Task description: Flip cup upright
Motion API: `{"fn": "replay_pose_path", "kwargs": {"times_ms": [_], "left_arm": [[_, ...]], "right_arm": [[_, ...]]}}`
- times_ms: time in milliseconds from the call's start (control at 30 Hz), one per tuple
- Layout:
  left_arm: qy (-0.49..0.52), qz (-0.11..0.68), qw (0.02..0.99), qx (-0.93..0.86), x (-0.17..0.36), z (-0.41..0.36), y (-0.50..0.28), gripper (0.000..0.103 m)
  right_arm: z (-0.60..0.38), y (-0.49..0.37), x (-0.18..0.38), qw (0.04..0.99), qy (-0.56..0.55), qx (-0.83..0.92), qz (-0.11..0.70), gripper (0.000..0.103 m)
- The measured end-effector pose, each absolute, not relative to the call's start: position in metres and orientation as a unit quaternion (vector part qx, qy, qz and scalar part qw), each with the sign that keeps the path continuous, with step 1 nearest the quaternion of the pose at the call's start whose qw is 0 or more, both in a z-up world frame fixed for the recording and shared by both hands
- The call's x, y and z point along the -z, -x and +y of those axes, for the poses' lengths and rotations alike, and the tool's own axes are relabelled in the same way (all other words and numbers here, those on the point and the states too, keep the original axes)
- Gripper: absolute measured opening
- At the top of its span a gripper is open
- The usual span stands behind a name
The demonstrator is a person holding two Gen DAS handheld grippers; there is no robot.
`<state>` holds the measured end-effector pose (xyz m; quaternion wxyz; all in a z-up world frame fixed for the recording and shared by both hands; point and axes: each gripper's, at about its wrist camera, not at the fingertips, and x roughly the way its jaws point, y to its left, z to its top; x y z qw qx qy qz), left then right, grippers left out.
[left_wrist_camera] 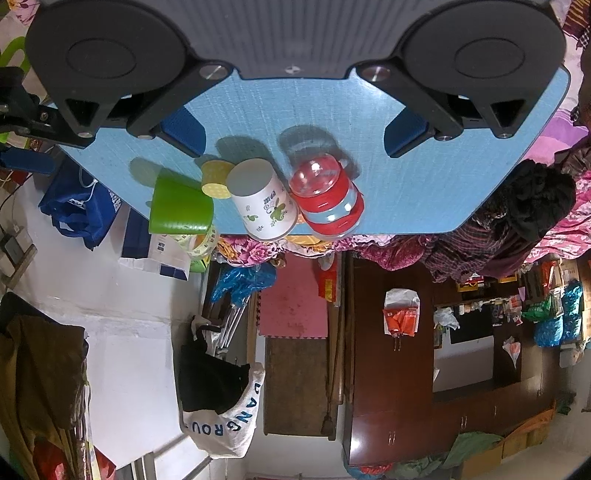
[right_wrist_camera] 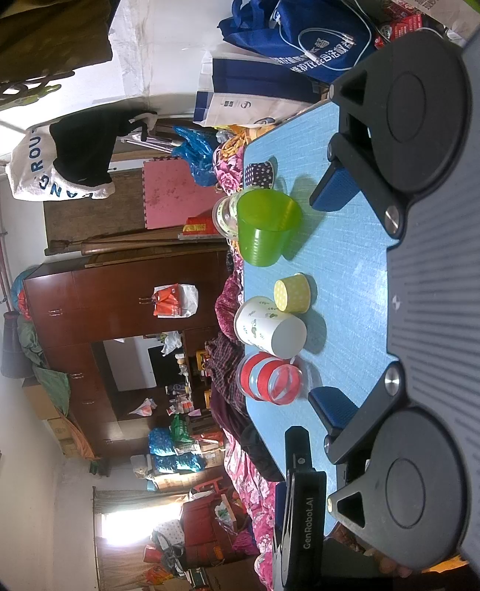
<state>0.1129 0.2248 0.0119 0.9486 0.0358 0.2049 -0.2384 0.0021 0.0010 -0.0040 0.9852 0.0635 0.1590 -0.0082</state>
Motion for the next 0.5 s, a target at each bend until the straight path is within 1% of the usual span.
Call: {"fn": "replay_pose_path", "kwargs": {"times_ms": [500], "left_arm": [[-0.038, 0.205, 0.947, 0.243, -0.0116, 0.2257, -0.1126, 0.103]], "right_arm": [[-0.0002, -0.0021, 0.0064, 0.985, -0.064, 0.008, 0.16, 0.102]]}}
